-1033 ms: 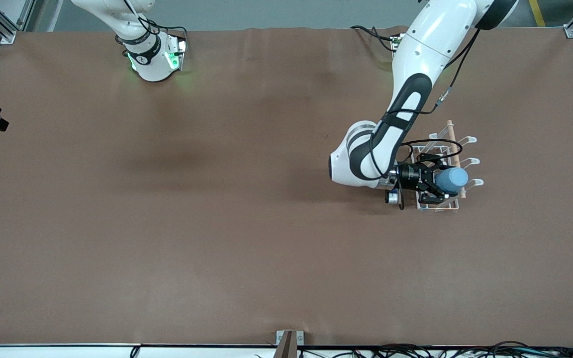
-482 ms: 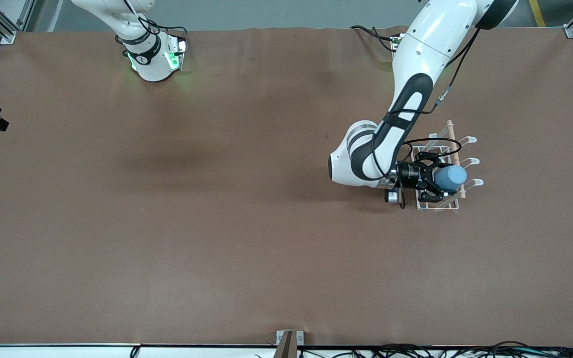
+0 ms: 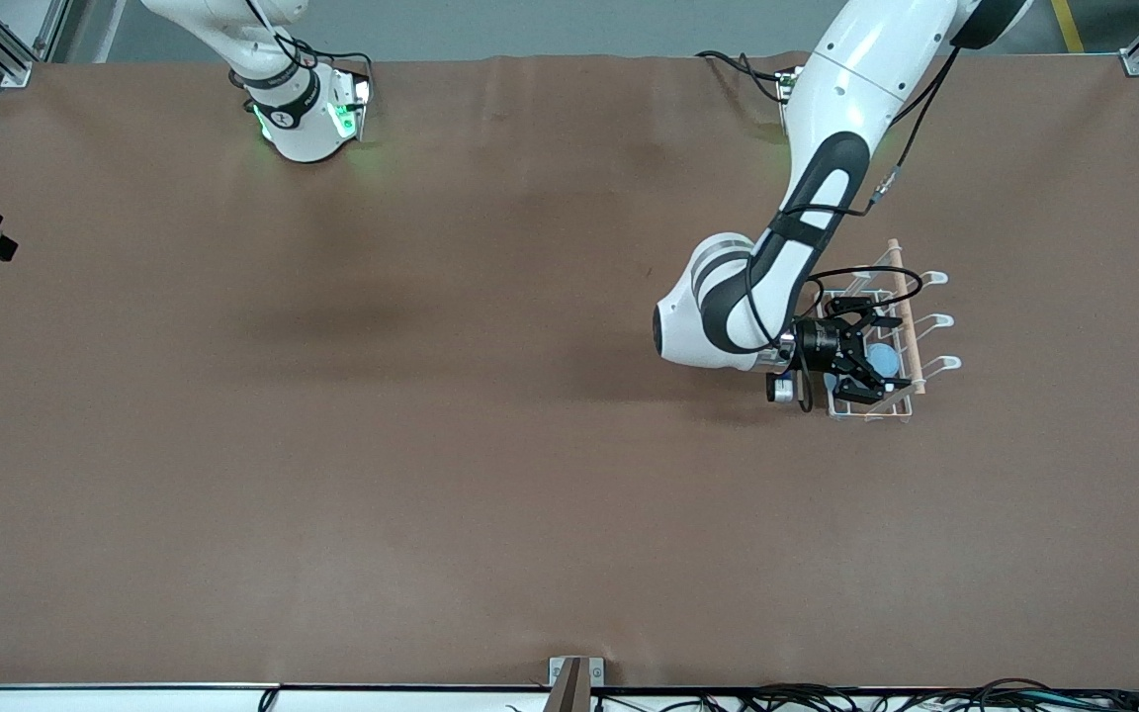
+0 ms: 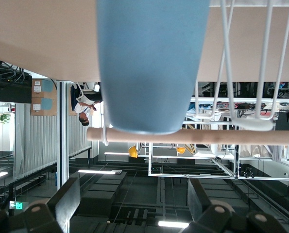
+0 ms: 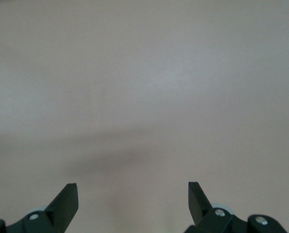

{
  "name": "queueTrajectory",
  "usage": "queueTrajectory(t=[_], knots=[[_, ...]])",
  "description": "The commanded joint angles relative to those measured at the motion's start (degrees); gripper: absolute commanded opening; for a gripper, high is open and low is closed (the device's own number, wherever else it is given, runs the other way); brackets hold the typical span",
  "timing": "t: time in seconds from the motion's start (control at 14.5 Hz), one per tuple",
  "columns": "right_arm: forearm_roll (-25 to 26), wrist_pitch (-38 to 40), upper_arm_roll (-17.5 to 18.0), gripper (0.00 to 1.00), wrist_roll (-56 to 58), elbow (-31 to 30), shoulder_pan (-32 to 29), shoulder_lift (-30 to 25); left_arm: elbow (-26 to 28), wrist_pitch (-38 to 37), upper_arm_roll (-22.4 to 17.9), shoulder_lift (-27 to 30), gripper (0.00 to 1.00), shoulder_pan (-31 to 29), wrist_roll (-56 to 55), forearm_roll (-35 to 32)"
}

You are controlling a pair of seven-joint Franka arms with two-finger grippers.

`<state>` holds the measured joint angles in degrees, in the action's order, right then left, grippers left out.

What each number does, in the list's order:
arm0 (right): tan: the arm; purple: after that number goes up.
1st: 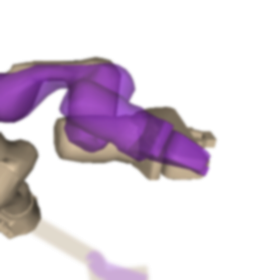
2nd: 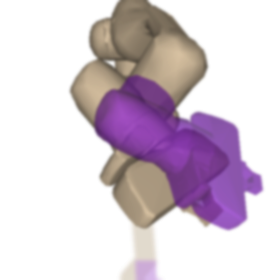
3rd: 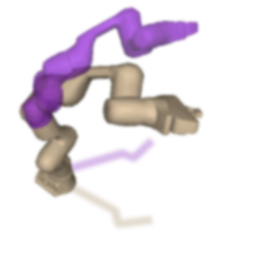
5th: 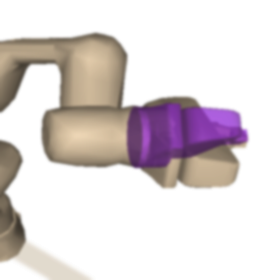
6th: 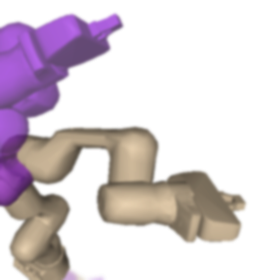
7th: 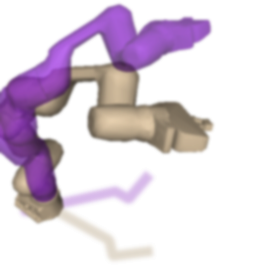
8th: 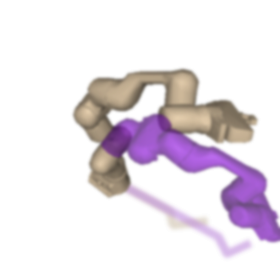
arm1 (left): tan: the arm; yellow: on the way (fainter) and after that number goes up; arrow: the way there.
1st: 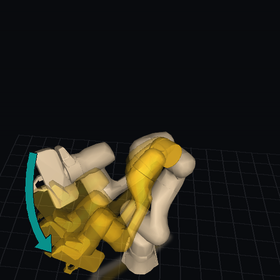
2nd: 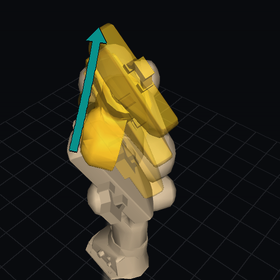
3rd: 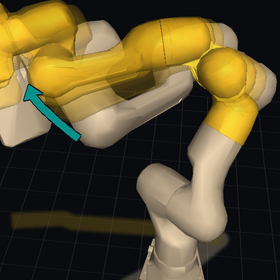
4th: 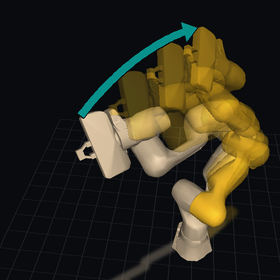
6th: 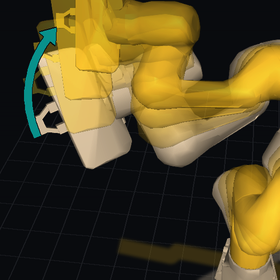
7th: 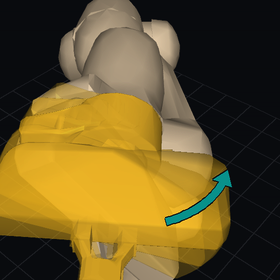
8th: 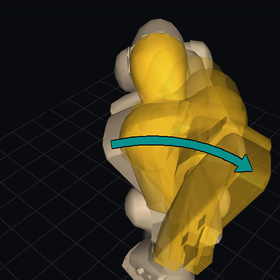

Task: Hang cup on cup holder
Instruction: 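Lower the cup onto a rack hook with the left gripper, then open the left gripper and pull it back from the rack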

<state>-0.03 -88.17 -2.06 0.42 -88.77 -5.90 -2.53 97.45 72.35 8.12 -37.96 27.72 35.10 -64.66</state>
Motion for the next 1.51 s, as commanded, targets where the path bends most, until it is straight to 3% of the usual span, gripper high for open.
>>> queueTrajectory(t=[0.0, 0.28, 0.41, 0.69, 0.83, 1.03, 1.45], knots=[[-0.24, -0.07, -0.22, 1.0, -0.16, 0.44, 0.18, 0.16, -3.91, -0.46, -0.03, 1.57, 1.0, -0.12, 1.02, 4.61], [-0.06, -0.16, -0.22, 1.0, -0.07, 0.44, 0.1, 0.16, -13.67, 0.07, -1.78, 2.35, 1.0, -0.55, 0.23, 11.9], [0.03, -0.16, -0.22, 1.0, -0.07, 0.7, 0.1, 0.16, -15.35, 3.91, -1.79, 4.8, 1.0, -2.04, 0.15, 16.3], [0.03, -0.42, -0.22, 1.0, -0.07, 0.79, 0.01, 0.07, -15.8, 13.76, -1.79, 10.44, 1.0, -5.91, -5.72, 25.09], [0.2, -0.51, -0.22, 1.0, -0.16, 0.79, 0.27, 0.07, -15.97, 16.15, -1.61, 11.76, 1.0, -8.1, -14.91, 28.52], [0.38, -1.73, -0.22, 1.0, -0.16, 0.7, 0.36, 0.07, -16.06, 20.02, -1.7, 14.57, 1.0, -12.15, -32.67, 40.8], [0.99, -2.09, -0.13, 1.0, -0.25, 0.79, 0.53, 0.07, -15.62, 24.15, -1.17, 22.65, 1.0, -19.71, -34.93, 55.94]])
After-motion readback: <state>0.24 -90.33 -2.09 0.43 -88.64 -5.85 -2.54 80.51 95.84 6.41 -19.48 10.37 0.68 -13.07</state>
